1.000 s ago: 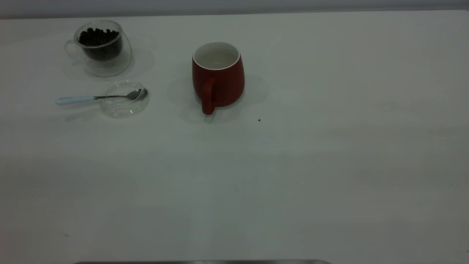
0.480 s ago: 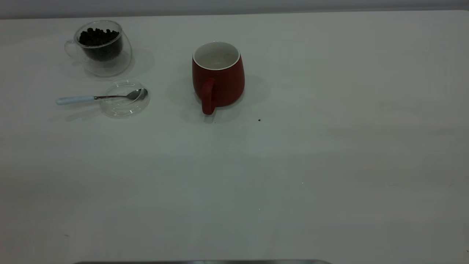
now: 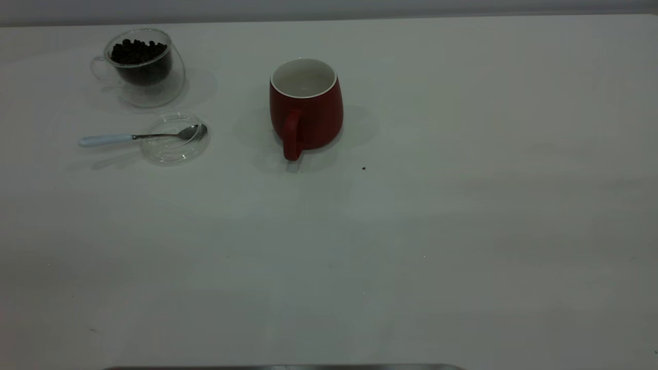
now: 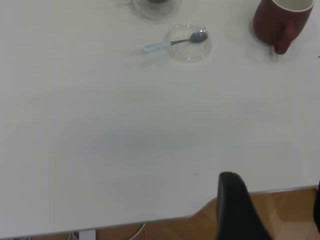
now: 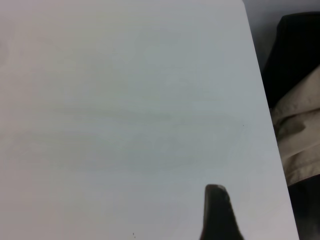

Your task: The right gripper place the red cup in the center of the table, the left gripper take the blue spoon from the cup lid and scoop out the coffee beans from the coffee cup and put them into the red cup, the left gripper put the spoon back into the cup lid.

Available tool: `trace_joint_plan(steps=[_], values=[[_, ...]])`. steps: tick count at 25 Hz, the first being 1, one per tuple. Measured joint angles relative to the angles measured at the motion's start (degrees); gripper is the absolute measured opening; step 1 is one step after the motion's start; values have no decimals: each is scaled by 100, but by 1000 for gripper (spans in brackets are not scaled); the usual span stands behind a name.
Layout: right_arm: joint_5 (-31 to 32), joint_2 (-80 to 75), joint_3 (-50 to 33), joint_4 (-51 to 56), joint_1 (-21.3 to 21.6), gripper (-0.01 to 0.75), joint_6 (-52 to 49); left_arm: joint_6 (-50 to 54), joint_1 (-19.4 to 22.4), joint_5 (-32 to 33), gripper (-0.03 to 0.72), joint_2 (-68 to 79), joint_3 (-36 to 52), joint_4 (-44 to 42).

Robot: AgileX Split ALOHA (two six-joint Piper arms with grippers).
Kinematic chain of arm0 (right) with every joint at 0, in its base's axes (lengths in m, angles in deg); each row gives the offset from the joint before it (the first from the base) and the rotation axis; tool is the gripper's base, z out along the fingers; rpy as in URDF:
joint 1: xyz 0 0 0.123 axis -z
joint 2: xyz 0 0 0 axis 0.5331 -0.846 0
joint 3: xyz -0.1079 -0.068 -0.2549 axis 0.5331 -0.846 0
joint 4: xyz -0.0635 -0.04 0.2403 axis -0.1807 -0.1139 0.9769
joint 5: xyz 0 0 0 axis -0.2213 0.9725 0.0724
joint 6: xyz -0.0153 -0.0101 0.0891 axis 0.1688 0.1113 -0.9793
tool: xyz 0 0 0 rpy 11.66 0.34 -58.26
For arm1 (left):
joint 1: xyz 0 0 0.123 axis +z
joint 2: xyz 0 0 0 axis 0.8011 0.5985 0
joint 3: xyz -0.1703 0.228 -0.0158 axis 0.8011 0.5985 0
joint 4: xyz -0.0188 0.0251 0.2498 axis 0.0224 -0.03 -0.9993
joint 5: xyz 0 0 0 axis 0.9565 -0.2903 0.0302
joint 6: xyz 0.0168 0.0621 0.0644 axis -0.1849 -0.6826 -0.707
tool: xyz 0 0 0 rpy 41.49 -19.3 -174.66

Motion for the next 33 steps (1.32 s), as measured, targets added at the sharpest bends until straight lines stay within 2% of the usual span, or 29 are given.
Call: trace_joint_plan(steps=[33], values=[[0,0,0,0,0,518,0,76,0,-13,433,-13,0,-11]])
